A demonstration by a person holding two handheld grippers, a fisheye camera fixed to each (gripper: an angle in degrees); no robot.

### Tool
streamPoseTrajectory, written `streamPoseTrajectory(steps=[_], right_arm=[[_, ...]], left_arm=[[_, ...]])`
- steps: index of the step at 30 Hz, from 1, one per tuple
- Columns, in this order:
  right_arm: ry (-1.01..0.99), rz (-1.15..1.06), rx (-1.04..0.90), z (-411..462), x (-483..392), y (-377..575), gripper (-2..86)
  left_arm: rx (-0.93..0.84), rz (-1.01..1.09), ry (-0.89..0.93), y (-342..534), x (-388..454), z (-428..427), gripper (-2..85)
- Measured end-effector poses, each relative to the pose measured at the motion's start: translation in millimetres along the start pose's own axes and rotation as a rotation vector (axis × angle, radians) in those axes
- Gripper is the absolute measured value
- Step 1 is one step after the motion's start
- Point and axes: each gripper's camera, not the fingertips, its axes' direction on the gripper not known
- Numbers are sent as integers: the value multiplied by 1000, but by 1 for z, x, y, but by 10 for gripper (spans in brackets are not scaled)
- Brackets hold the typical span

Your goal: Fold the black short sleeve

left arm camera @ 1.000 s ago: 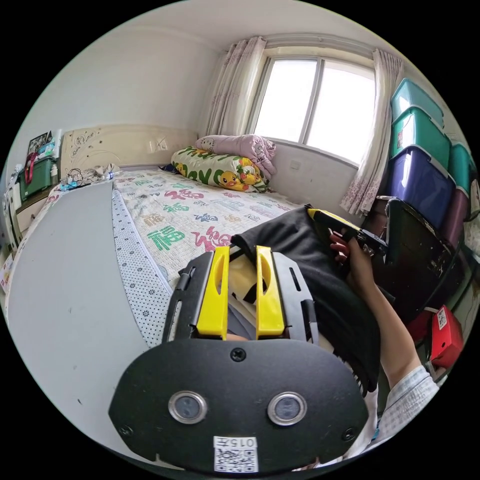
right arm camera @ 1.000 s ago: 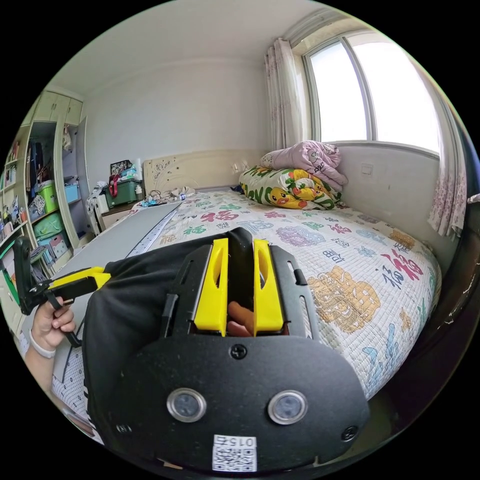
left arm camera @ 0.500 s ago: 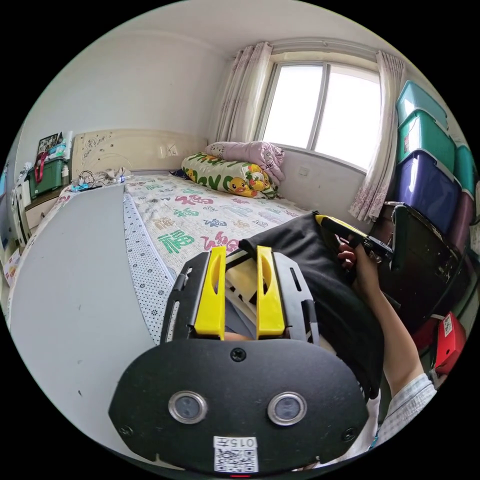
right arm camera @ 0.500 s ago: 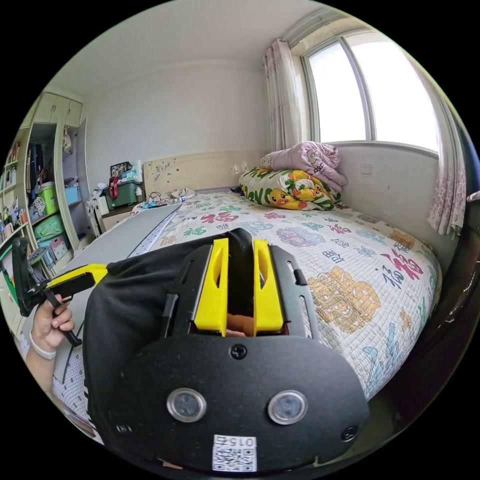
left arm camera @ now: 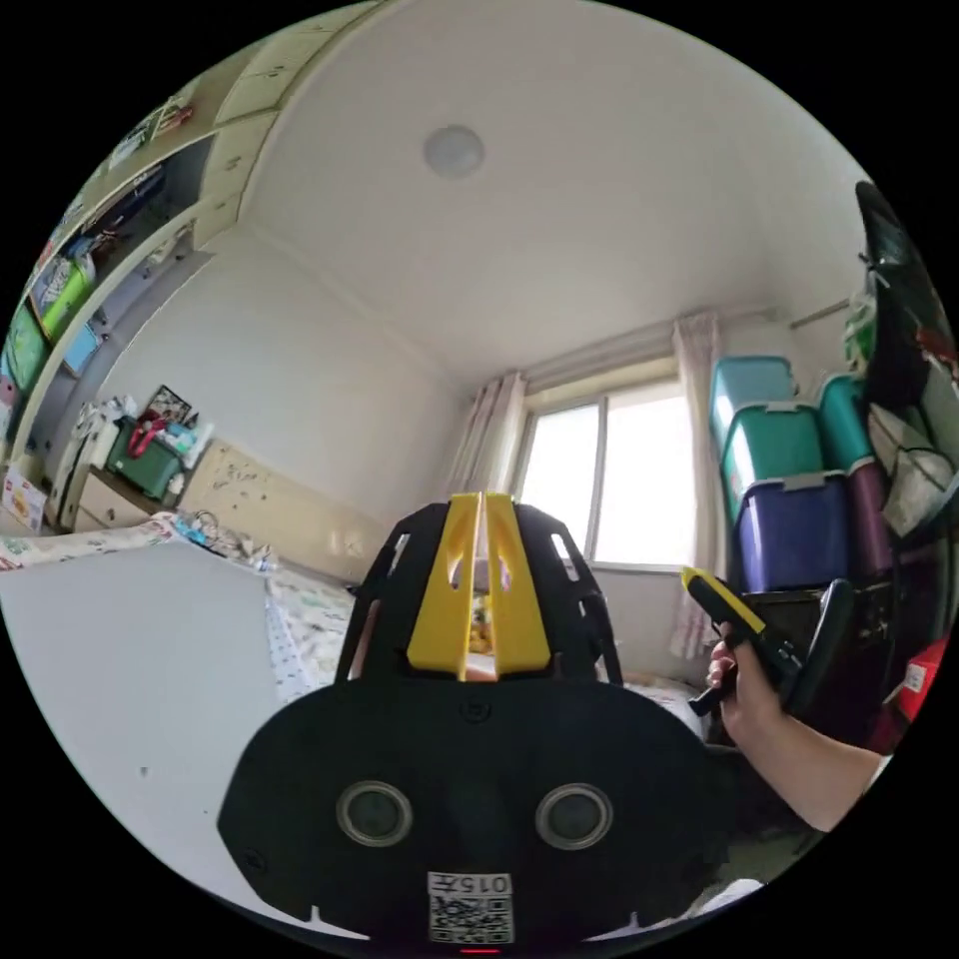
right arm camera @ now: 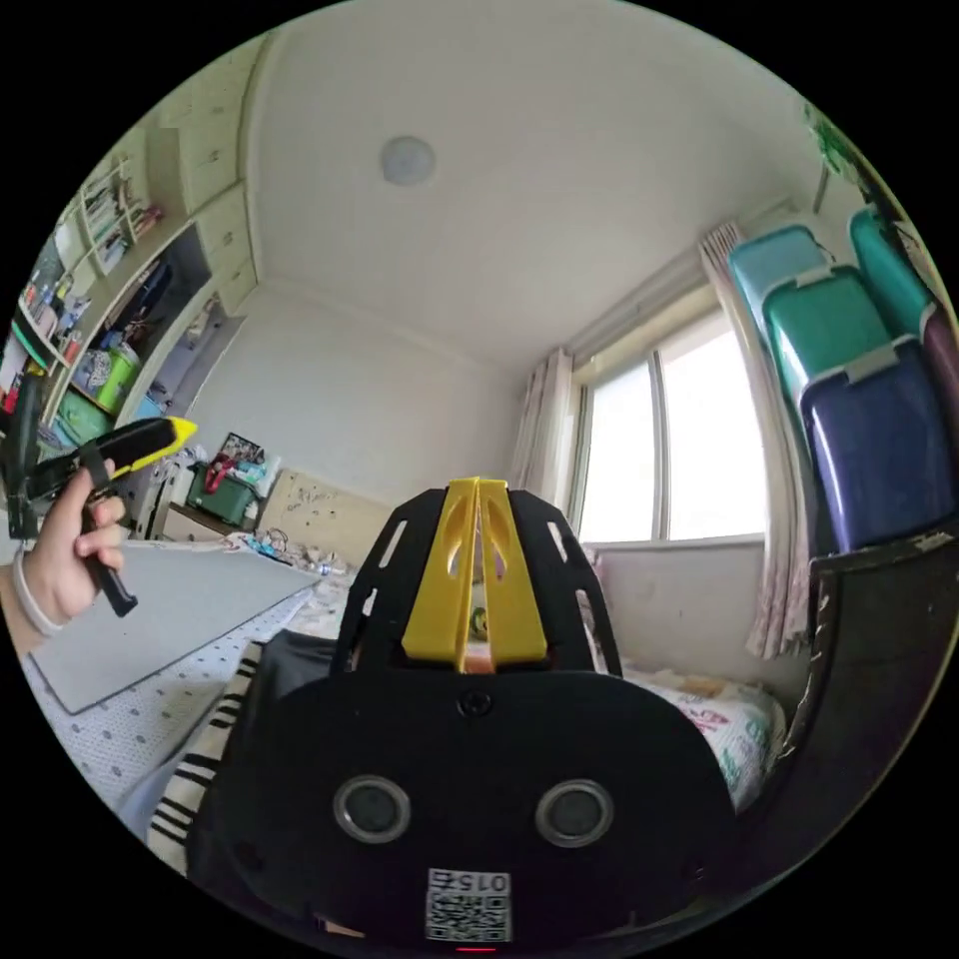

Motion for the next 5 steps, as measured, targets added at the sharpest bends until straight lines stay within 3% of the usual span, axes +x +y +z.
streamPoseTrajectory(steps=[2,5], right_arm=[[-144,-13,21,-59,-18,-21,-7],[-343,-33,-53,-117,-41,-37,0]], left_arm=[[-60,8,163,-12,38,-25,-2],[-141,37,266,-10,66,-71,2]])
